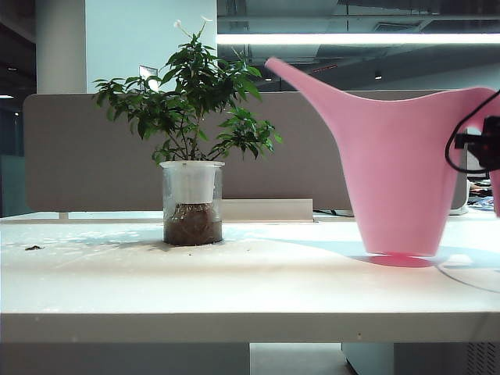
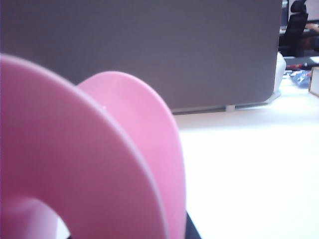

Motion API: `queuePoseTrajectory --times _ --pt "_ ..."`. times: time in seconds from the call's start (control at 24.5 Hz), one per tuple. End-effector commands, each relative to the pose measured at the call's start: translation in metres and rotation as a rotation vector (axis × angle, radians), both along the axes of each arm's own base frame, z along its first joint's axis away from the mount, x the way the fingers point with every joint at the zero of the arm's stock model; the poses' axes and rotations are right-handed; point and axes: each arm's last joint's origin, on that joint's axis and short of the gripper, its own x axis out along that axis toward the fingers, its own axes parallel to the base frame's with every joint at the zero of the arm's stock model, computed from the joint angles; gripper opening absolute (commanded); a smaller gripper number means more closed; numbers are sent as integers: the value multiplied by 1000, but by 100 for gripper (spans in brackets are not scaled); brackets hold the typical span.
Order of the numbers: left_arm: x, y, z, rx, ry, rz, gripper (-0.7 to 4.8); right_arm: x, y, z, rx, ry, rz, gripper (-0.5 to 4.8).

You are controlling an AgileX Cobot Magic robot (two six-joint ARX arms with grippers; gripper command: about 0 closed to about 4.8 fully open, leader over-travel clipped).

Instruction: Pick up the watering can from the table, water the potted plant, and put the can back.

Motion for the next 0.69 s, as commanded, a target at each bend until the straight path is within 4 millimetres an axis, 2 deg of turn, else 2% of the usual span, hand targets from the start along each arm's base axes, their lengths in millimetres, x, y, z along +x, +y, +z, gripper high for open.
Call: queuePoseTrajectory --times 0.04,0.24,0.37,0.65,0.69 --pt "0 0 2 -5 -19 0 -5 1 3 -9 -6 28 32 -4" --pt "0 0 2 -5 -19 1 -5 -5 13 -15 -64 56 58 -4" --pt "0 0 2 -5 -19 0 -5 -8 14 -18 -117 64 61 -4" --pt "0 0 2 -5 -19 0 -5 -10 14 -16 -117 60 61 2" --pt "0 0 2 -5 -19 0 -5 -10 15 -15 -121 55 62 19"
